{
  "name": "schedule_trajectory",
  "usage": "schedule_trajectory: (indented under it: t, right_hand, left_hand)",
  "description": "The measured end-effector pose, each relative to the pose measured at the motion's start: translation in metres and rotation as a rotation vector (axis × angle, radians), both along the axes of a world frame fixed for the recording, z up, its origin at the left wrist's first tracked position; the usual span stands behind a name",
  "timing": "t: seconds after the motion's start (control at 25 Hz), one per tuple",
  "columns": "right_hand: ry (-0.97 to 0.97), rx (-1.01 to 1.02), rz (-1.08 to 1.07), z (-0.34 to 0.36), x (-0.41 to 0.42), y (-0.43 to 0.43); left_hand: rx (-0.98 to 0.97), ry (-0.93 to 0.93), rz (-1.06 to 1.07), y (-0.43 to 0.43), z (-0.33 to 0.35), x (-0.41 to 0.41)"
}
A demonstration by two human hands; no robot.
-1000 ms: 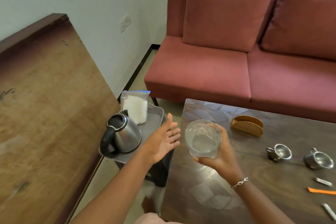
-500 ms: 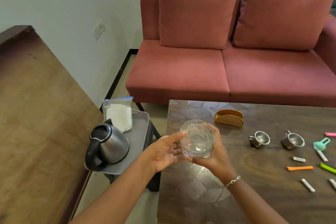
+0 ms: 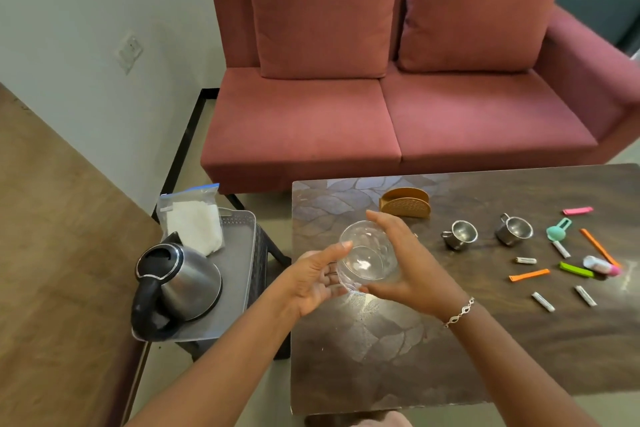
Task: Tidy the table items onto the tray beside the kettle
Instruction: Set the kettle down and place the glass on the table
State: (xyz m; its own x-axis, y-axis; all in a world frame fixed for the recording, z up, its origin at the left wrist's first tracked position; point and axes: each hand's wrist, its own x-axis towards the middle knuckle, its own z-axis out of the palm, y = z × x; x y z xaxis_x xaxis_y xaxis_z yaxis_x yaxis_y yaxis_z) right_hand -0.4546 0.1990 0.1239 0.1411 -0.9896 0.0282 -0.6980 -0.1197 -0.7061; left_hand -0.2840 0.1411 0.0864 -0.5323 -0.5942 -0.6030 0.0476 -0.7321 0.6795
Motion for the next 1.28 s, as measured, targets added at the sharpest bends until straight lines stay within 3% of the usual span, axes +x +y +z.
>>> schedule_trajectory:
  t: [0.12, 0.28, 0.76, 1.0, 1.28]
  right_hand:
    - [0.221, 0.008, 0.046, -0.002, -0.016, -0.001]
    - [0.364, 0.053, 0.064, -0.008, -0.044, -0.003]
    - [0.459, 0.057, 0.043, -0.047, -0.207, -0.042]
    - [0.436, 0.15, -0.049, -0.078, -0.298, -0.083]
    - [0.432, 0.216, -0.201, -0.138, -0.379, -0.138]
  left_hand:
    - [0.004, -0.016, -0.042, 0.001, -0.008, -0.017]
    - [0.023, -0.016, -0.082, 0.001, -0.018, -0.048]
    - [-0.054, -0.086, -0.127, -0.029, -0.048, -0.211]
    - [-0.353, -0.408, -0.289, -0.061, -0.056, -0.293]
    - [-0.86, -0.855, -0.812, -0.09, -0.101, -0.339]
